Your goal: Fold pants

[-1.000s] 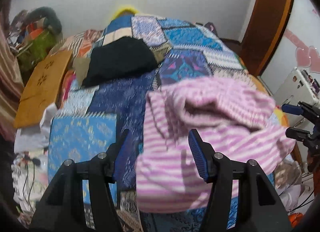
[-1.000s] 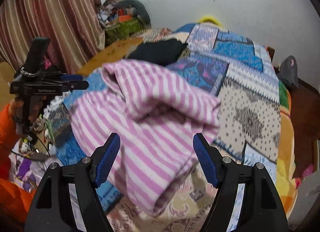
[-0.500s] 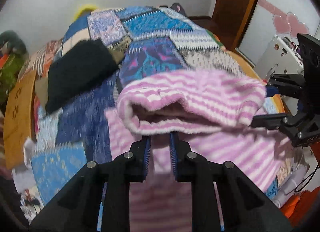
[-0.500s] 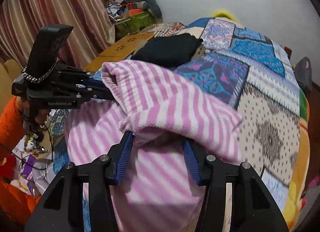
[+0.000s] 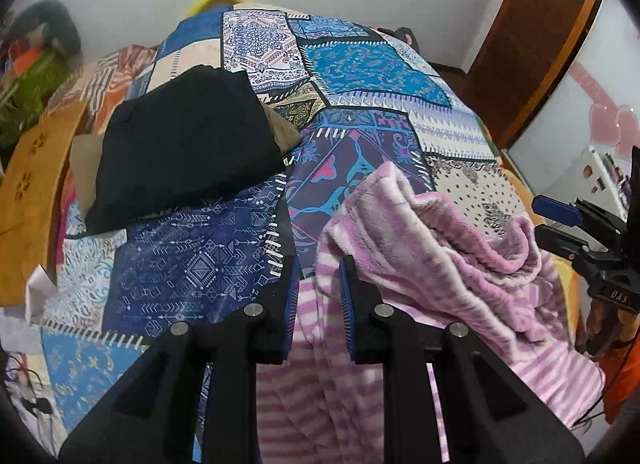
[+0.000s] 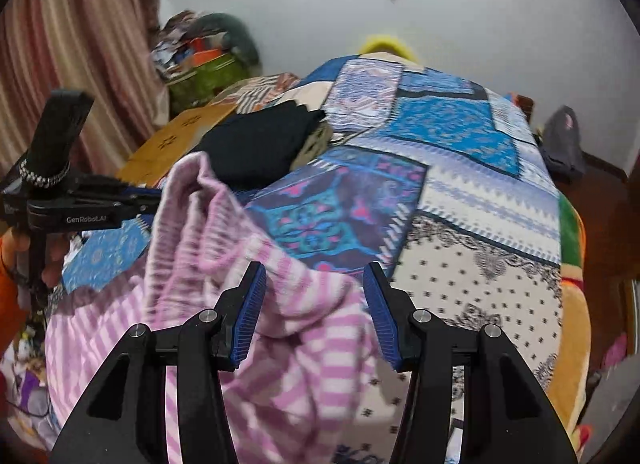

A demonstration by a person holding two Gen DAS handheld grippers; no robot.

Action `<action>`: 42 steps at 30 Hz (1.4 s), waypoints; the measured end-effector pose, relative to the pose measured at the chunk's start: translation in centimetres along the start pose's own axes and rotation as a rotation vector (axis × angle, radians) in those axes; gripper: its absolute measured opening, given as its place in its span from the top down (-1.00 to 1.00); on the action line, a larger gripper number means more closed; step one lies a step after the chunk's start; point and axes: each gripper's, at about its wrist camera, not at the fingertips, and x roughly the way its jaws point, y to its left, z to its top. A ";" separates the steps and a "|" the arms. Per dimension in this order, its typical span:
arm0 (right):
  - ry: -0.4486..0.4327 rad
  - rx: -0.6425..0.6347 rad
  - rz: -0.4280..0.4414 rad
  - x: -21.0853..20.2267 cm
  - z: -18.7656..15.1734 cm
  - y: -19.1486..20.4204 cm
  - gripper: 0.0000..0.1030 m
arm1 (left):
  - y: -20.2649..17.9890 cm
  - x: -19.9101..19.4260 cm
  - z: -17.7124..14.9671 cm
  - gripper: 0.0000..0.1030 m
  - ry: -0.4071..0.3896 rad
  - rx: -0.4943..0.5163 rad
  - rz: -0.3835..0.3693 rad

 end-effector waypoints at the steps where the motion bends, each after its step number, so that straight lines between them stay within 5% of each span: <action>1: -0.005 0.007 0.012 -0.6 -0.1 -0.2 0.09 | -0.2 -0.2 -0.2 0.64 0.002 0.010 -0.009; 11: 0.002 -0.032 0.049 -4.6 -3.1 1.8 -0.06 | -6.8 -1.3 -3.9 0.63 0.101 0.231 -0.091; 17: 0.064 -0.030 0.054 -4.8 -6.3 2.6 -0.06 | -11.4 1.0 -3.3 0.63 0.166 0.332 -0.110; 23: 0.077 -0.005 0.045 -5.1 -8.0 1.9 -0.06 | -14.0 3.9 0.6 0.63 0.182 0.337 -0.128; 29: 0.067 0.038 0.035 -5.3 -8.5 0.9 -0.06 | -14.0 7.3 4.3 0.63 0.187 0.253 -0.108; 33: 0.057 0.047 0.025 -5.8 -8.4 0.7 -0.06 | -12.3 6.2 5.8 0.63 0.138 0.159 -0.128; 35: 0.044 0.048 0.020 -6.0 -8.1 0.7 -0.06 | -11.5 4.6 6.0 0.55 0.101 0.140 -0.125; 39: 0.020 0.047 0.015 -6.1 -6.9 0.7 -0.06 | -8.9 0.1 5.6 -0.15 -0.025 0.125 -0.050; 42: 0.013 0.057 0.020 -5.2 -5.7 0.7 -0.06 | -6.2 -2.1 4.5 -0.18 -0.044 0.098 -0.016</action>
